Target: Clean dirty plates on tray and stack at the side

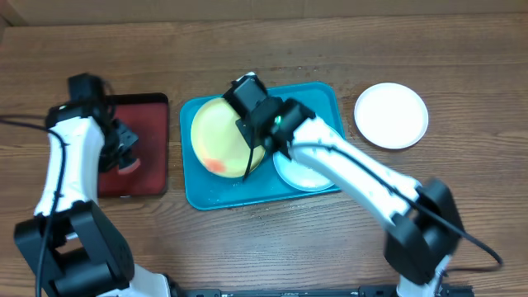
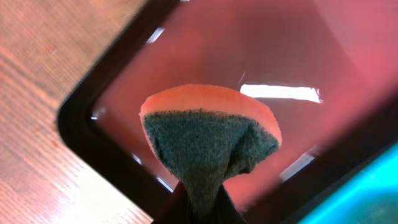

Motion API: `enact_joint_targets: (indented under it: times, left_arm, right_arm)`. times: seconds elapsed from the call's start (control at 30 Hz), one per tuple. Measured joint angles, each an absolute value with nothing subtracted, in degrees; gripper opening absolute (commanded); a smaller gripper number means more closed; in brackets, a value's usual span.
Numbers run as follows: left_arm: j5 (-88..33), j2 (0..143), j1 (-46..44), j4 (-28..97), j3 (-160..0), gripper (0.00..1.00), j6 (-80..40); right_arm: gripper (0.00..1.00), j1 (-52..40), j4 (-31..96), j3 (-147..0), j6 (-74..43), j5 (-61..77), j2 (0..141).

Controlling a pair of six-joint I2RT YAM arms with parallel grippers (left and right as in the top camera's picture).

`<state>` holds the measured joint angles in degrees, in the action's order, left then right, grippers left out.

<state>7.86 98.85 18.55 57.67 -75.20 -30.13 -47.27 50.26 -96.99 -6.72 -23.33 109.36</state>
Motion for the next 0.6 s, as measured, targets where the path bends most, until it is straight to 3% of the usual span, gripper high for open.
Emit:
enact_joint_targets:
  times: [0.3,0.6]
  left_arm:
    - [2.0,100.4,24.8,56.8,-75.0,0.04,-30.1]
    - [0.2,100.4,24.8,57.1,-75.0,0.04,-30.1]
  right_arm:
    - [0.04,-59.5,43.5,-96.9,9.3,-57.3,106.0]
    - [0.04,-63.2,29.4,-96.9,30.3,-71.0,106.0]
